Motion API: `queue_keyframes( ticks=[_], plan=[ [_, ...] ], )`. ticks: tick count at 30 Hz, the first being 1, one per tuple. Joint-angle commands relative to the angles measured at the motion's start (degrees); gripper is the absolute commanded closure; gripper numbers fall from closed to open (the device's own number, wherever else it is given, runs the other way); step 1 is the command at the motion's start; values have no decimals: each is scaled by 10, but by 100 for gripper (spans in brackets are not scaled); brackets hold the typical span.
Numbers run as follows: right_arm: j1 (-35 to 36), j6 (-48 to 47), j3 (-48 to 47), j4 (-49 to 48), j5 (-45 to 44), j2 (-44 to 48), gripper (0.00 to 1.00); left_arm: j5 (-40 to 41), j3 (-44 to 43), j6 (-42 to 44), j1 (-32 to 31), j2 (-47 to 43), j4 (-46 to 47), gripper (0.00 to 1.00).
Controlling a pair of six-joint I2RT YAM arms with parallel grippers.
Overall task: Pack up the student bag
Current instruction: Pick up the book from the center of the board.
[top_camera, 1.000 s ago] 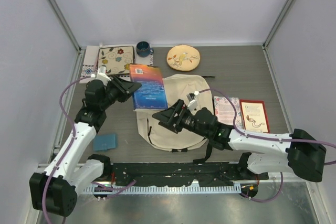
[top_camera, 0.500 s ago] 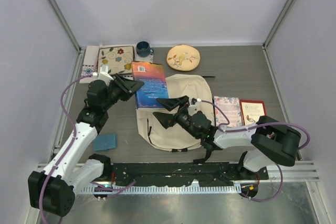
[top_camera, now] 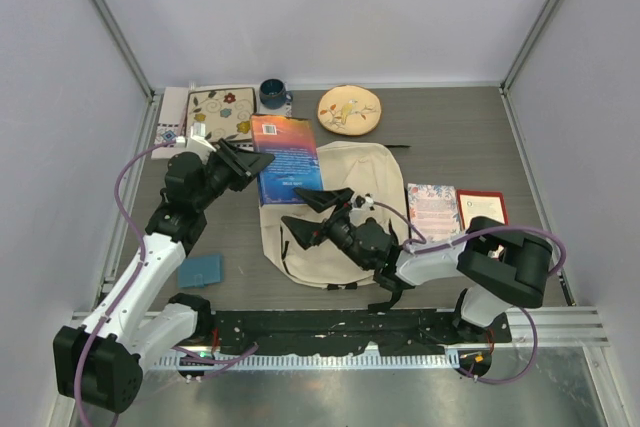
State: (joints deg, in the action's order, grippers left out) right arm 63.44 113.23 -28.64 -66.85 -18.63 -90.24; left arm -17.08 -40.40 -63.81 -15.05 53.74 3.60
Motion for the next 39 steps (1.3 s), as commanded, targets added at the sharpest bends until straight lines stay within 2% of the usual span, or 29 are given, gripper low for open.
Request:
queue_keyframes(
  ticks=[1,15,23,24,25,27,33,34,36,37,39],
  plan=[
    [12,52,-24,-28,-37,-6,10,-14,-50,-13,-3,-18,122,100],
    [3,14,-33,-42,-119,-51,9,-41,-40,-50,-3,-61,126,100],
    [-24,-59,-36,-37,-142,-21,11,-55,-27,-54,-3,-65,119,100],
    [-26,-62,-37,-37,-142,-18,13,-57,-22,-55,-3,-65,124,100],
    [-27,-66,-38,-41,-142,-17,21,-57,-20,-59,-3,-65,126,100],
    [-30,-79,-41,-52,-142,-16,30,-52,-12,-61,-3,-67,130,100],
    [-29,-120,-63,-68,-107,-15,30,-39,1,-63,-4,-66,134,100],
    [-29,-128,-64,-76,-105,-16,36,-36,3,-64,-3,-67,133,100],
    [-29,-131,-65,-88,-105,-13,41,-28,8,-65,-3,-68,126,100],
    [-29,-138,-65,-89,-106,-12,49,-25,11,-65,-4,-68,124,100],
    [-28,-157,-66,-94,-106,-4,53,-17,19,-66,-3,-71,118,100]
  ],
)
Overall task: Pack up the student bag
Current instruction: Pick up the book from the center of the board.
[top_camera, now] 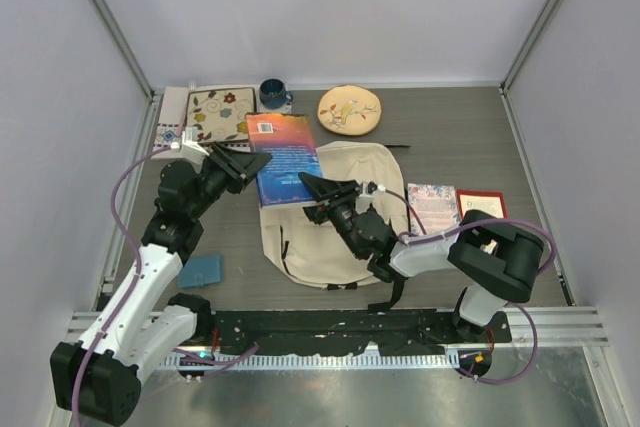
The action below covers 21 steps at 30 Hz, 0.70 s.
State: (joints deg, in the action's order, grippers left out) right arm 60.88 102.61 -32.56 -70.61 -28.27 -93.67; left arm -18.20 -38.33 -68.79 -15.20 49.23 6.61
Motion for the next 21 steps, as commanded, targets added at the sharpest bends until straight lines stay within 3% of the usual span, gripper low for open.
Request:
queue_keyframes(
  ticks=[1,4,8,9,10,11,12,15,21],
  plan=[
    [-3,-66,-27,-56,-11,34,54,-5,0,-16,-3,-27,87,100],
    [-3,-93,-23,-54,-24,50,73,-3,9,-16,-4,-34,76,100],
    [-8,-143,-15,-48,-22,73,87,1,21,-13,-6,-43,54,94],
    [-9,-158,-13,-43,-20,80,90,2,26,-12,-6,-48,41,79],
    [-9,-172,-12,-36,-18,99,99,4,29,-6,-6,-50,32,70],
    [-11,-184,-10,-8,-18,111,99,6,29,8,-6,-53,18,61],
    [-15,-209,-8,14,-20,126,99,11,29,20,-6,-61,-17,41],
    [-22,-282,0,119,-42,215,99,27,20,73,-6,-71,-106,19],
    [-55,-402,-2,432,-123,440,99,53,2,191,-10,-79,-231,8]
  ],
)
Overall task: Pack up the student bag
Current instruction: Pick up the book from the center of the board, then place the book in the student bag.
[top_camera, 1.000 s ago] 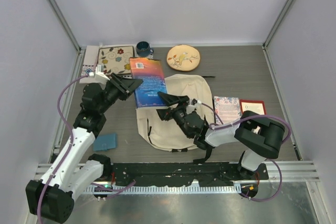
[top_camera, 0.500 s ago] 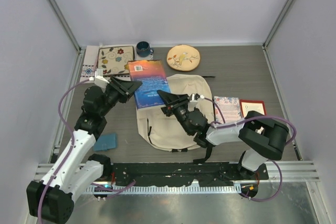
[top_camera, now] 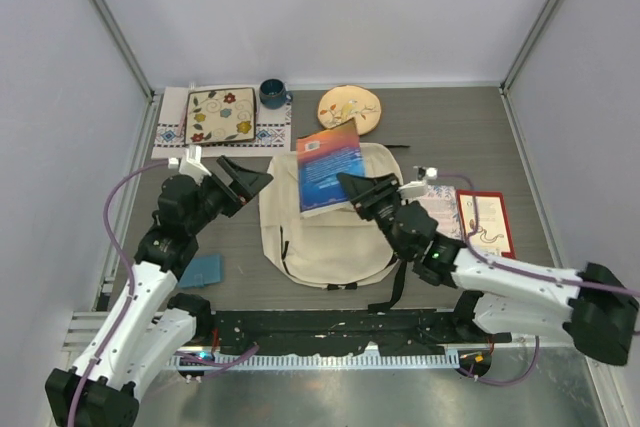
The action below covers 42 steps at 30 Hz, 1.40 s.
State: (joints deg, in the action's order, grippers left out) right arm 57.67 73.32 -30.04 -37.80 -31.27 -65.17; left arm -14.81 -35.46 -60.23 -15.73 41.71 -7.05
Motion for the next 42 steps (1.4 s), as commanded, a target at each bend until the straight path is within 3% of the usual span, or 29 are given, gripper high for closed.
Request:
queue_keyframes(
  ticks=[1,5,10,12,18,25,42],
  plan=[
    [-26,-140,-27,133,-118,187,99,18,-29,116,-15,-1,-102,8],
    [-34,-213,-57,334,-194,313,99,66,-64,180,-102,45,-134,6],
    [-35,-245,-129,538,-259,401,99,199,-116,272,-313,133,-155,5],
    [-34,-247,-155,576,-280,416,99,214,-138,296,-382,178,-161,6],
    [-34,-245,-195,660,-287,451,99,213,-184,346,-492,280,-164,9],
    [-35,-229,-219,714,-263,436,99,215,-232,369,-541,389,-182,19],
    [-35,-180,-197,757,-253,456,99,215,-261,368,-578,492,-175,24]
  ],
)
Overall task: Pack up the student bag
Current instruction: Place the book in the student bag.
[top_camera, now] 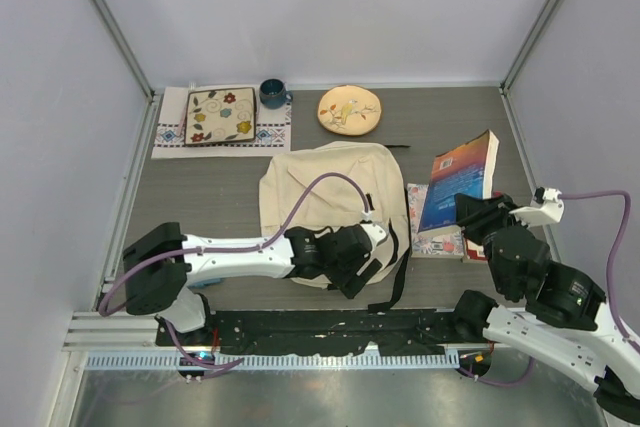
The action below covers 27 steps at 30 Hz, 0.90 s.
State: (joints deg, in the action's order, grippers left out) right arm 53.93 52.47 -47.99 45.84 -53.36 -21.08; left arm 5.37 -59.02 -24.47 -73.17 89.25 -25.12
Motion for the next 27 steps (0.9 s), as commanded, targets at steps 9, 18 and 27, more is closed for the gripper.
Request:
queue_keyframes(
  ticks=[9,18,27],
  plan=[
    [2,37,-21,-61,-43,26,99,51,-29,8,-3,36,8,51],
    [2,51,-15,-45,-39,32,99,55,-25,10,-2,12,16,93],
    [2,70,-26,-4,-21,43,99,126,-48,-21,29,-23,-1,100]
  ],
)
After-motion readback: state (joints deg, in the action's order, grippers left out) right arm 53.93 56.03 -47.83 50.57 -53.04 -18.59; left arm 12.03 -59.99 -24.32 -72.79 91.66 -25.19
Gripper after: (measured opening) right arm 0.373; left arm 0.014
